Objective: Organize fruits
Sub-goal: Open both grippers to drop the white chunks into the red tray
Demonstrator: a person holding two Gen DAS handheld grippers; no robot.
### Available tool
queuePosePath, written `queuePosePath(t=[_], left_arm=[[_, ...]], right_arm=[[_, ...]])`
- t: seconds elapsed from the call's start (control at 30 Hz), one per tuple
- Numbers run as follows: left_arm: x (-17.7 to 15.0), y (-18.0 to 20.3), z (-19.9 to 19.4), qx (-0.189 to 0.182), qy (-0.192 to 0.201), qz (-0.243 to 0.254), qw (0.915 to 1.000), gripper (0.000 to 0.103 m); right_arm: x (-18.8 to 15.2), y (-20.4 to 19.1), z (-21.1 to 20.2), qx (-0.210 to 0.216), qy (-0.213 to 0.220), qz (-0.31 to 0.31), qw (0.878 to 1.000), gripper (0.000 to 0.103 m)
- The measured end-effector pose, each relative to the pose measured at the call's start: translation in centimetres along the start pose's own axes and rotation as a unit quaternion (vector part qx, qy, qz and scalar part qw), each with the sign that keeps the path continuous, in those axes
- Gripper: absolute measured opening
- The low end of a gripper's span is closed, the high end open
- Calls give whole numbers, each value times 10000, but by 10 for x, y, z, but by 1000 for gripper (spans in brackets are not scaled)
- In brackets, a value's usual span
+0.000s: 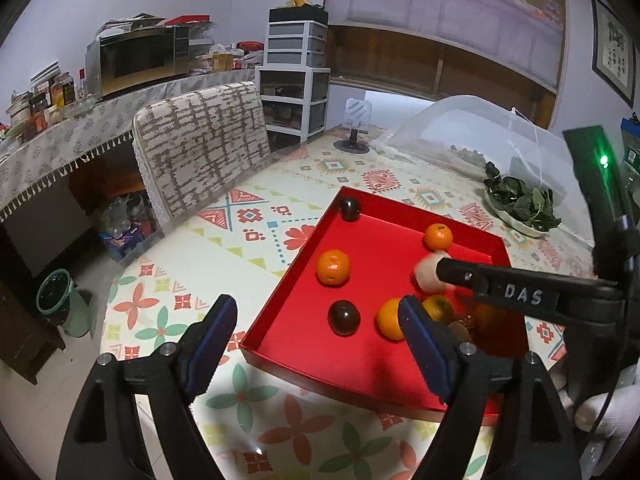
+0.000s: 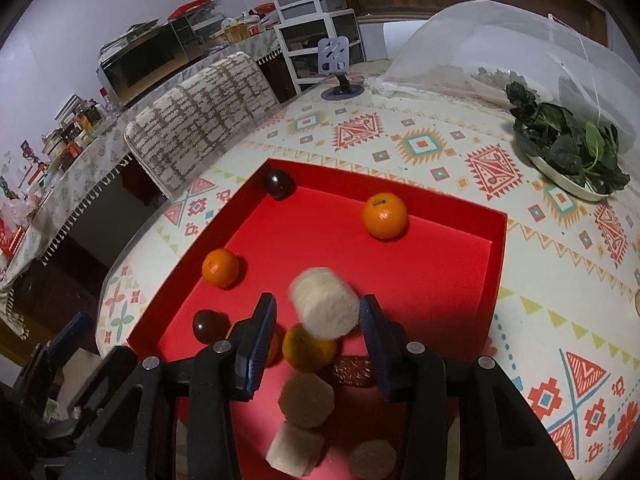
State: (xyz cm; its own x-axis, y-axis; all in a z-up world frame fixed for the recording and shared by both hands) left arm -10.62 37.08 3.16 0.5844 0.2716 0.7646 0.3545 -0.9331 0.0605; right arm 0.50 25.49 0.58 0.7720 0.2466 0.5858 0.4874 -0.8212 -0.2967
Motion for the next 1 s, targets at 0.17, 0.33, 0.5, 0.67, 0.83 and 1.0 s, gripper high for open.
queuePosePath(t=[0.17, 0.33, 0.5, 0.67, 0.83, 1.0], left_arm=[[0, 1, -2, 9, 34, 37, 10000, 82], [2, 6, -8, 28, 91, 82, 9999, 82], [3, 15, -16, 60, 163, 190, 9997, 82], [2, 28, -22, 80, 212, 360, 9991, 82], [2, 48, -27, 69, 231, 563, 9981, 82], [1, 72, -33, 27, 261, 790, 9965, 82]], right_arm=[[2, -5, -6, -25, 58, -57, 10000, 51], [1, -6, -12, 26, 98, -33, 9999, 51], [-1, -3, -23, 35, 186, -21, 9998, 52], [-5, 7, -34, 32, 282, 42, 9996, 54], [-10, 29, -47, 41, 383, 237, 9990, 56], [-17, 57, -61, 17, 469, 452, 9979, 56]])
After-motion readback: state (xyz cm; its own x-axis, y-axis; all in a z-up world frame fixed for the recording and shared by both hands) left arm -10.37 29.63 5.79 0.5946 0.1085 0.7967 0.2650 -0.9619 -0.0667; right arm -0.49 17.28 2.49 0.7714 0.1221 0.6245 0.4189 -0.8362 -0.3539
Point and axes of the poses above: each gripper's, at about its wrist camera, not at the fingertips, and z roughly the way its jaws point, y to its right, x to its top, the point moved 7 cm from there along z, roughly the way its jaws point, and after that the axes turned 2 degrees about x, right-handed, at the moved point
